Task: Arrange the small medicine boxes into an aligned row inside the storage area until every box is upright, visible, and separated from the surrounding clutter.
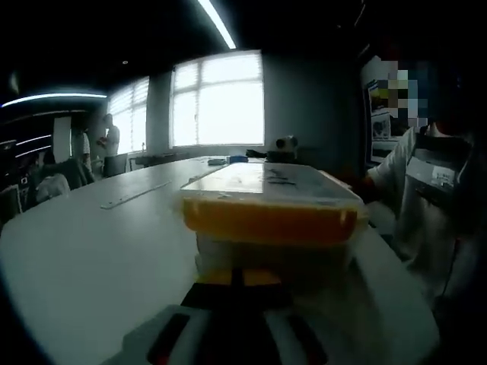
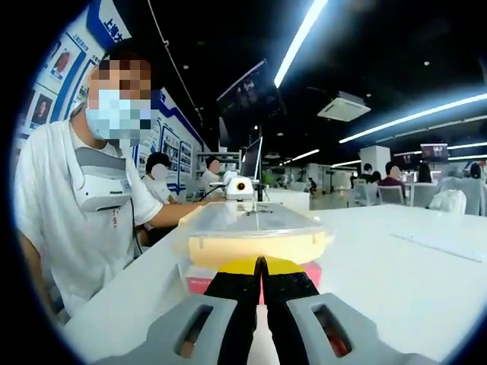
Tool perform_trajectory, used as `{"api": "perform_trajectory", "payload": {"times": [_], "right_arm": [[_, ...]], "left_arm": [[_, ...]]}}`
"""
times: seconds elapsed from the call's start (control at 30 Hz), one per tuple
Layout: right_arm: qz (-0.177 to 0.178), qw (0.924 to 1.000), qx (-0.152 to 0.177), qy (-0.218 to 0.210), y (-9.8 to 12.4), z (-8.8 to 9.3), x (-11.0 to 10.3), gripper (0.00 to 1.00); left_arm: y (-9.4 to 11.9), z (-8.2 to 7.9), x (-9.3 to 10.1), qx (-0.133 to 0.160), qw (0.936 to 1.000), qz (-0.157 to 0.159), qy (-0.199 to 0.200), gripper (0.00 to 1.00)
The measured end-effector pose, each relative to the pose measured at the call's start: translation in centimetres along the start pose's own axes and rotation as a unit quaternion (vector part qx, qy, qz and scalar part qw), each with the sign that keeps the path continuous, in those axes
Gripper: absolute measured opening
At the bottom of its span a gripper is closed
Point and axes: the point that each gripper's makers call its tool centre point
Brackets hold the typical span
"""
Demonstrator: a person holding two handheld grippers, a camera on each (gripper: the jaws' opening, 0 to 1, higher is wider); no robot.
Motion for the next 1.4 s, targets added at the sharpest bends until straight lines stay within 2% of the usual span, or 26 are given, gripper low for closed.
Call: {"api": "perform_trajectory", "payload": {"times": [0.33,0.4,0.63,0.9,1.4], "right_arm": [[-0.008,1.0,-0.004,0.0,0.1,-0.2,-0.2,0.0],[0.025,0.9996,0.002,0.015,0.2,-0.4,0.9,0.0],[0.018,0.9995,-0.008,0.023,-0.1,-0.1,0.2,0.0],[0.007,0.9998,-0.011,0.018,-0.1,0.1,-0.3,0.0],[0.001,1.0,-0.004,0.003,0.2,0.2,0.1,0.0]], "left_arm": [[0.1,0.1,-0.2,-0.001,0.9999,-0.003,-0.012,0.0],[0.1,0.1,-0.2,0.003,1.0,0.001,-0.006,0.0],[0.5,-0.5,-0.1,0.024,0.9996,0.014,-0.004,0.0],[0.5,-0.7,0.3,0.022,0.9995,0.019,-0.015,0.0],[0.3,-0.8,0.2,0.028,0.9995,0.017,-0.001,0.0]]}}
Point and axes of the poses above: the point that each gripper's makers call its tool centre point, and the gripper's own axes: y roughly backward along the fingers, x roughly to its right, z roughly out of its underside, and after that the axes turned 6 degrees about y, right-handed
